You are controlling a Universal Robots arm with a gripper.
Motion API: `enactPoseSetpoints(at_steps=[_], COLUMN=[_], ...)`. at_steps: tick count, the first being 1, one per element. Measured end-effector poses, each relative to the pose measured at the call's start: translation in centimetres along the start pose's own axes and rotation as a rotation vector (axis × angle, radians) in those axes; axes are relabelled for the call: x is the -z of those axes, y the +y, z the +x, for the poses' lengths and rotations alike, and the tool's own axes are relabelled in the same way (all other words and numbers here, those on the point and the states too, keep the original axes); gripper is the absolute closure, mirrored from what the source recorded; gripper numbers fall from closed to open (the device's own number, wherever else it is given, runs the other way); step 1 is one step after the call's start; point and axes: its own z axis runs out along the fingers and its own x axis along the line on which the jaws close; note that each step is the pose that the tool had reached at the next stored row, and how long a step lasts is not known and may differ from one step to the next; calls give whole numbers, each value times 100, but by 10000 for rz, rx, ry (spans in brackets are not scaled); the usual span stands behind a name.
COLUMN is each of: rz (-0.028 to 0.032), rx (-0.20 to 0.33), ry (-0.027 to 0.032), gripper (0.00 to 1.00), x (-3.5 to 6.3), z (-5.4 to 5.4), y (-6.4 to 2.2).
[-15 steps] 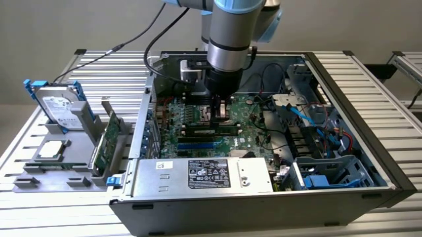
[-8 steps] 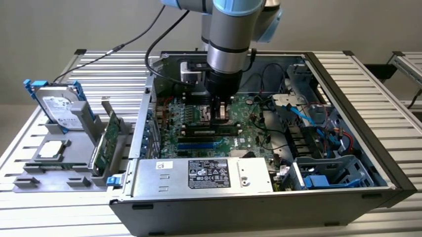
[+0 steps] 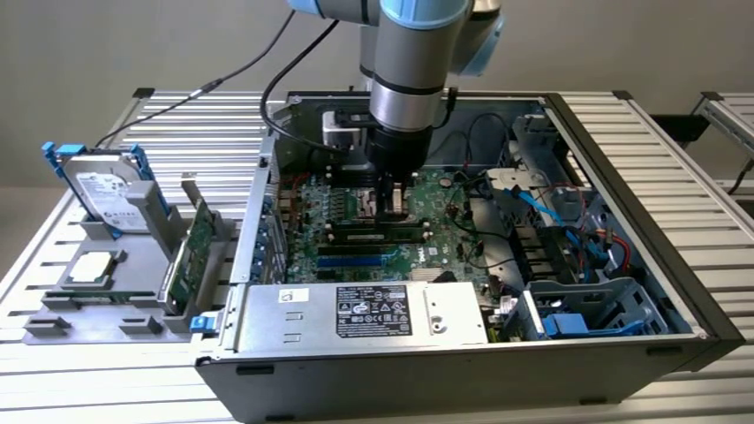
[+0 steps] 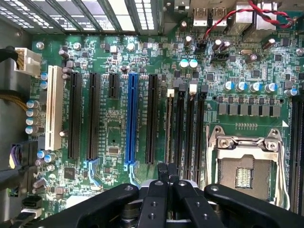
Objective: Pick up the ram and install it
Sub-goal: 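Press down the ram until it locks into place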
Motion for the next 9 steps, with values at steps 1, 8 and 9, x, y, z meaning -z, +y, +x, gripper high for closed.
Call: enactPoseSetpoints(at_steps=[1,8,9], rz=[-11,-13,-13], rx=[-1,-1,0], ry=[18,23,24], gripper=[89,89,89], x=[39,138,139], z=[4,11,11], y=[4,13,13])
